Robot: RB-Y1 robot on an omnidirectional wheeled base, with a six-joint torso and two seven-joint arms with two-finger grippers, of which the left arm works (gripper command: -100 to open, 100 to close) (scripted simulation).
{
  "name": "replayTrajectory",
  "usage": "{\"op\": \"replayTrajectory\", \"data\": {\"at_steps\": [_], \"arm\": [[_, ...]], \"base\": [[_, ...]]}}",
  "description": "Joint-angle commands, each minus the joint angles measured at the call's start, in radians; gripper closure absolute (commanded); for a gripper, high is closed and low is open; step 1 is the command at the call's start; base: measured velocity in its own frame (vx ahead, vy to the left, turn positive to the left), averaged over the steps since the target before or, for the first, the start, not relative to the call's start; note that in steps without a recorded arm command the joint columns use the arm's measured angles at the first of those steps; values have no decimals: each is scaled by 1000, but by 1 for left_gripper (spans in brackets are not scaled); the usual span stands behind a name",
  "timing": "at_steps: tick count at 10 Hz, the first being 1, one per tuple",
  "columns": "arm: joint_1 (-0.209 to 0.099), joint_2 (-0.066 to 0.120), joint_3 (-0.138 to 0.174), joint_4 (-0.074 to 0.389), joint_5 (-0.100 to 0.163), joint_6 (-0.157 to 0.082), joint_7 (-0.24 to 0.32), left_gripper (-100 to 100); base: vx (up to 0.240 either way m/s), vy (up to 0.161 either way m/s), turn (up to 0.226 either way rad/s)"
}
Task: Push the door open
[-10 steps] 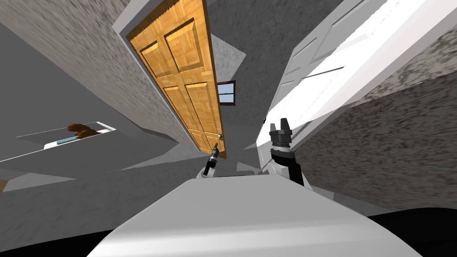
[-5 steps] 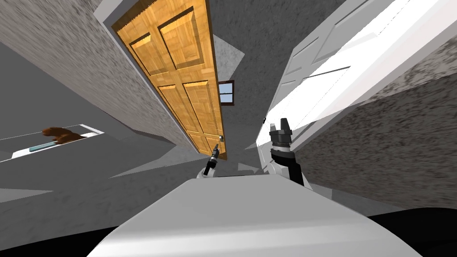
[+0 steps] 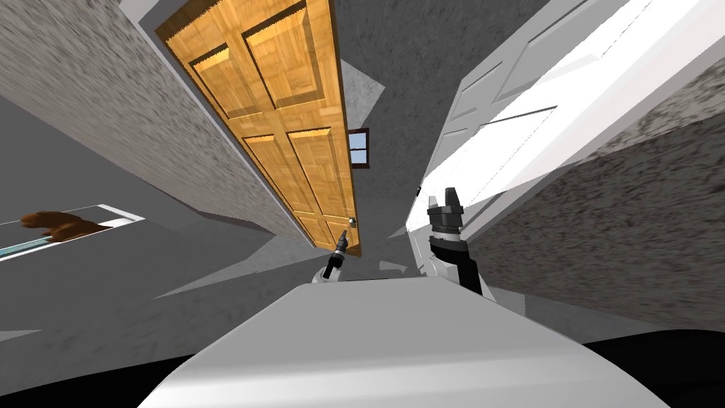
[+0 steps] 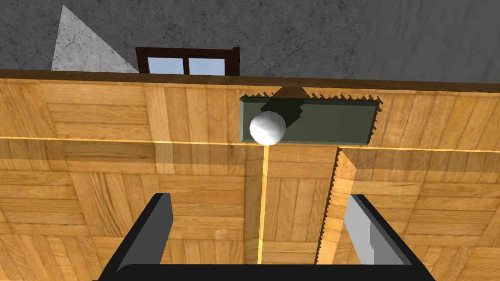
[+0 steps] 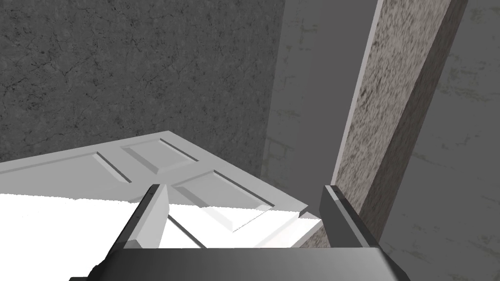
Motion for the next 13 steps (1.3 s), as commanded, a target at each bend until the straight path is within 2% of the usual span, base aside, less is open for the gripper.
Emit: {"op": "replayTrajectory", "data": {"at_steps": [1,3,11,12,13], "arm": [[-10,1,-7,28,4,-5,-1,-100],[-10,-1,-1,29,3,-10,0,-100],[-10,-10,16,49,5,-23,-7,-100],[-10,-10,16,49,5,-23,-7,100],[-10,-10,16,49,5,-23,-7,100]], "base": [[73,91,-91],[71,26,-22],[191,-36,-27],[-22,1,0],[-36,6,-15]]}}
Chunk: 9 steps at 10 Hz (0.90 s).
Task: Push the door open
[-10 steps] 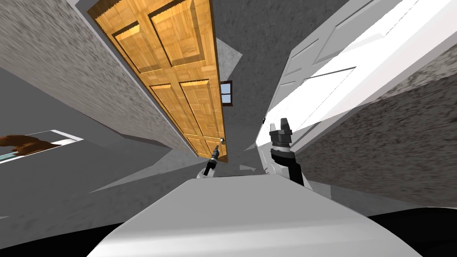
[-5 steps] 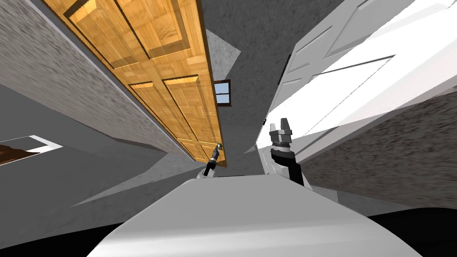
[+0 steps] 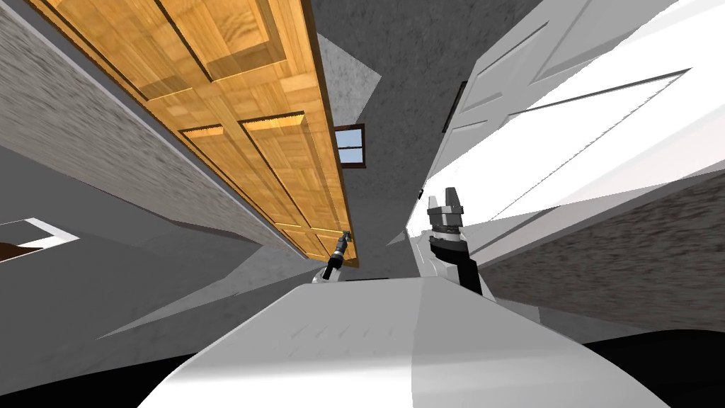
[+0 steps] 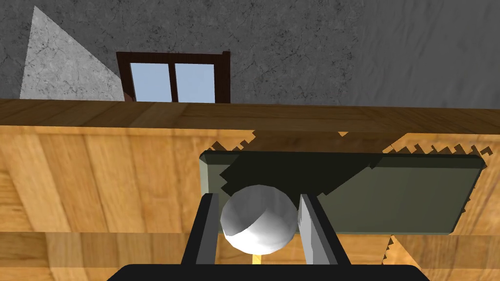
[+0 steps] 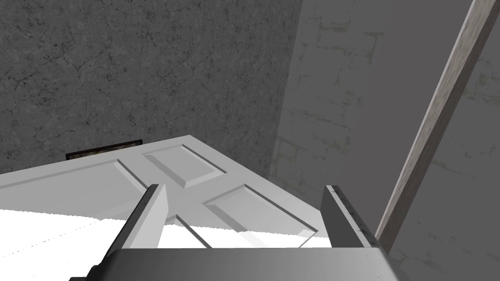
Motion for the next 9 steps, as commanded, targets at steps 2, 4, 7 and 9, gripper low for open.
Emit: {"op": "replayTrajectory", "data": {"at_steps": [2,4,7,9], "arm": [[2,0,-1,0,0,0,0,100],[2,0,-1,0,0,0,0,100],[0,0,31,9,9,2,-11,100],[-2,0,51,14,15,2,-18,100]], "base": [[-17,5,-1],[-4,0,2],[152,-61,36],[176,-88,29]]}}
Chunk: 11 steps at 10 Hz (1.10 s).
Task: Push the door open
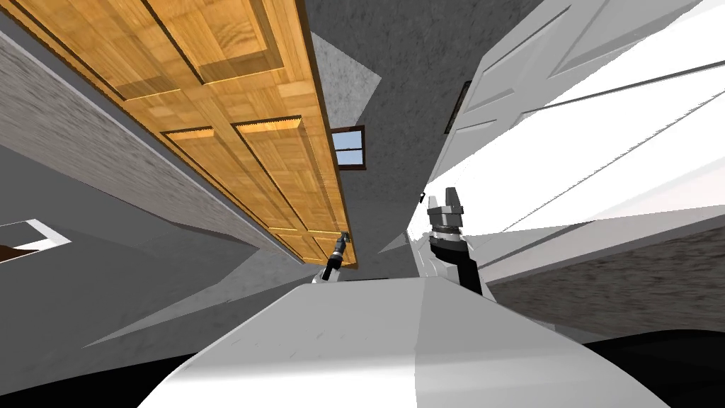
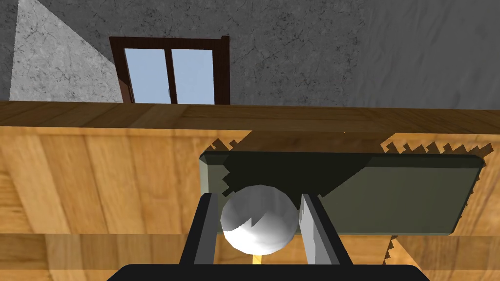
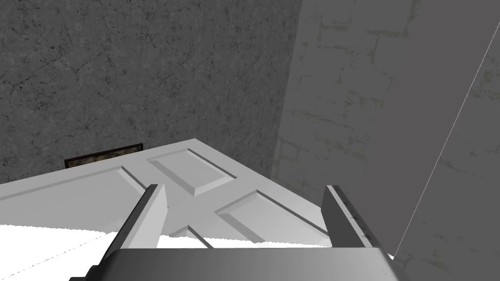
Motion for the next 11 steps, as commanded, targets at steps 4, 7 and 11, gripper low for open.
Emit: {"op": "replayTrajectory", "data": {"at_steps": [4,7,11], "arm": [[-5,10,61,-3,19,6,-19,100],[-8,10,95,4,29,5,-31,100],[-12,10,138,14,41,4,-45,100]], "base": [[175,-81,42],[194,-93,46],[136,-61,36]]}}
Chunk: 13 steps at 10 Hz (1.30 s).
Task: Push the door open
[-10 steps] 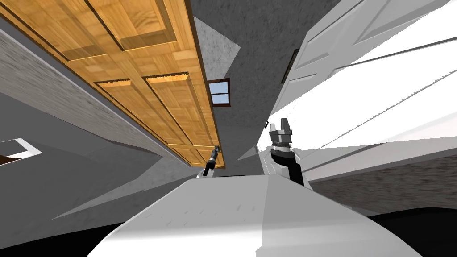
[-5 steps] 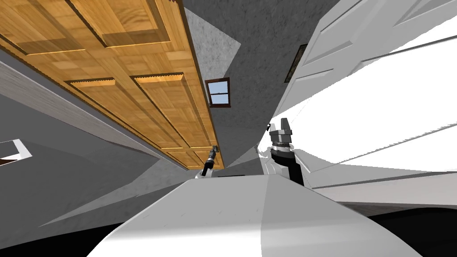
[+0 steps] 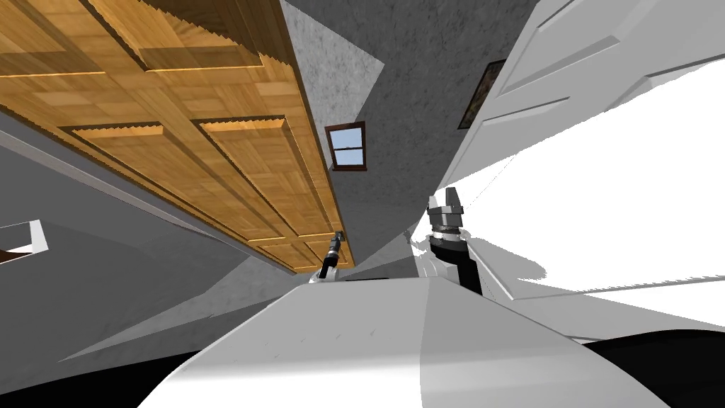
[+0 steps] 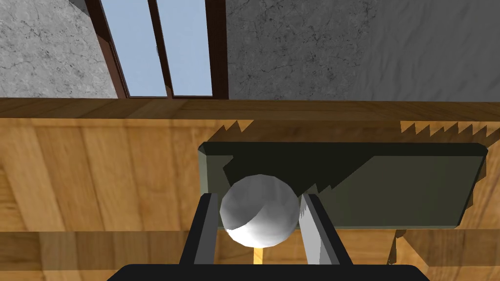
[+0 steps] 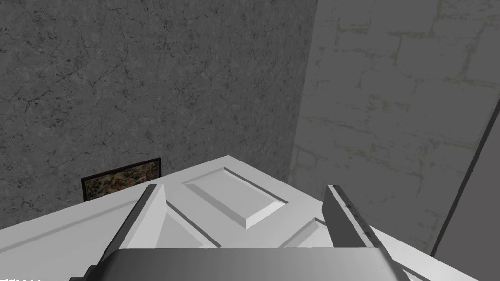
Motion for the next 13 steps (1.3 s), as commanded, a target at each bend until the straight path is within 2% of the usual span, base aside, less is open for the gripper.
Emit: {"op": "replayTrajectory", "data": {"at_steps": [1,5,7,8,9,13], "arm": [[10,11,32,-21,11,7,-13,100],[5,11,86,-10,26,6,-31,100],[5,11,86,21,26,6,-31,100],[5,11,86,-3,26,6,-31,100],[3,11,109,-4,33,6,-39,100],[0,11,146,4,44,5,-51,100]], "base": [[144,-124,52],[202,-105,72],[87,-28,-3],[-14,14,-13],[62,-42,42],[183,-104,65]]}}
